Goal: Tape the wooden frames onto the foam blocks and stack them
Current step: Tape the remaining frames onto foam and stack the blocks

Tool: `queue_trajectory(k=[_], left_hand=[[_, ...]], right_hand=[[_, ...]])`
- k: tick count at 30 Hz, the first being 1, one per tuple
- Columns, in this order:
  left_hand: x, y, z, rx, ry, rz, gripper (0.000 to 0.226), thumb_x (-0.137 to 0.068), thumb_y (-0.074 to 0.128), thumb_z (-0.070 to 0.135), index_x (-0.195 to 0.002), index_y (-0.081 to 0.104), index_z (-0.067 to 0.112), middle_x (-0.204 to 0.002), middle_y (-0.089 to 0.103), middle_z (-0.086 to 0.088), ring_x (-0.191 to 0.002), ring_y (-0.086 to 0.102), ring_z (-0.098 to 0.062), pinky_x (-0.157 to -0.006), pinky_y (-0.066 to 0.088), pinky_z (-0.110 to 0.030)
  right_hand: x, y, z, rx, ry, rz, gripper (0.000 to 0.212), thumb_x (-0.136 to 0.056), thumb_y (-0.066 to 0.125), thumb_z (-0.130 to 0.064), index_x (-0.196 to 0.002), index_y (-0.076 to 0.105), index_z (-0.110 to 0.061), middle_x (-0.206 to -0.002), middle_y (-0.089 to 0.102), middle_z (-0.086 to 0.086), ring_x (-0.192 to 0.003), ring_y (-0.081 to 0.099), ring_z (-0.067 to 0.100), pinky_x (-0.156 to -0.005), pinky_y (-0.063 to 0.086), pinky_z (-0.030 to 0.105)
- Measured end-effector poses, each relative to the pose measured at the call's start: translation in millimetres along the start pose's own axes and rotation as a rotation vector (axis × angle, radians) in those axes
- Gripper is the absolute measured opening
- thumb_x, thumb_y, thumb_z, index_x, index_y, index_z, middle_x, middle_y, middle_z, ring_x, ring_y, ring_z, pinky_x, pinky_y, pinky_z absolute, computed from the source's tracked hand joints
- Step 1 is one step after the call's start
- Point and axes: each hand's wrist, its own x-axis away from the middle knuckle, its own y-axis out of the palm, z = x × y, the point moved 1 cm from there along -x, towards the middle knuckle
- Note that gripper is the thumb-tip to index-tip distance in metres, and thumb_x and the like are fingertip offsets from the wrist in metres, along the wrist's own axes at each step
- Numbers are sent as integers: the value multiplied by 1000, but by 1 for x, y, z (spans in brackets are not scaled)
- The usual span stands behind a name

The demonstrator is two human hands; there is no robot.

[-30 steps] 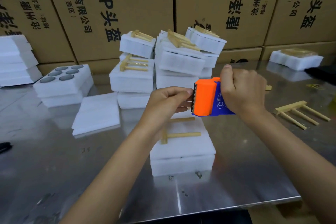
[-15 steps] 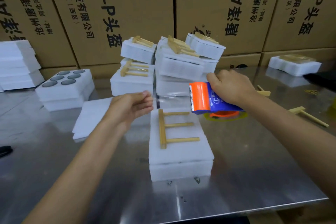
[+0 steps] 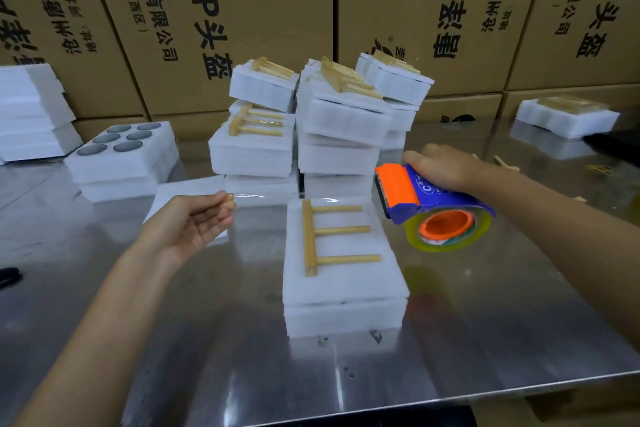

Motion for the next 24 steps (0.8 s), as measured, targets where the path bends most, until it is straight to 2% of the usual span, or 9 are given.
queue_trajectory(k=[3,5,8,12,13,15,18,20,24], left_hand=[[-1,-9,-7,44,5,76,12,-93,62,5,-87,72,2,-68,74,-3,-54,68,-4,-52,57,-20],[0,-29,-10,68,22,140,8,-94,60,5,-92,68,3,-66,74,-1,-52,67,-3,-51,57,-19],[3,-58,-11,25,40,171,10,-94,60,7,-90,69,3,-67,74,0,-53,67,-3,-52,56,-18],[0,-58,-3,-14,105,157,36,-95,60,15,-65,80,15,-65,72,4,-54,66,-1,-54,56,-16],[1,-53,-1,-27,118,157,34,-94,62,18,-65,80,17,-64,71,6,-53,65,-1,-55,56,-16],[2,-47,-1,-79,117,156,12,-83,74,29,-81,78,17,-67,66,6,-54,60,-5,-56,56,-19],[3,-41,-17,-284,116,215,37,-66,85,34,-94,73,14,-81,59,2,-60,50,-12,-63,49,-25],[6,-34,-29,-435,146,263,43,-65,89,36,-94,71,10,-83,58,0,-65,50,-15,-64,46,-27],[3,-21,-46,-677,178,372,69,-53,97,39,-105,58,14,-94,59,-3,-84,58,-20,-71,44,-30]], right_hand=[[2,5,7,45,0,-28,39,-101,30,-51,-81,53,-25,-84,55,1,-76,53,17,-58,28,32],[6,5,22,116,29,-40,42,-99,29,-56,-83,54,-25,-88,56,3,-80,54,18,-61,31,33],[14,0,48,156,96,-47,49,-97,27,-60,-94,60,-24,-97,57,4,-94,56,20,-78,38,39],[16,-5,51,168,62,-3,55,-90,23,-62,-88,60,-22,-88,58,5,-79,54,18,-65,32,34],[16,-4,49,173,54,5,53,-93,24,-60,-86,60,-21,-85,58,5,-79,54,18,-66,32,35],[15,-2,49,175,49,5,52,-99,26,-56,-83,59,-19,-83,58,6,-80,55,20,-72,34,38],[17,6,53,158,85,-23,51,-100,27,-56,-86,58,-19,-85,60,8,-81,58,22,-75,41,36],[19,13,55,164,93,-21,51,-100,28,-57,-84,57,-18,-84,62,8,-79,59,21,-70,41,35],[19,16,53,175,84,-8,53,-100,28,-56,-81,58,-17,-80,62,8,-76,60,21,-63,36,33]])
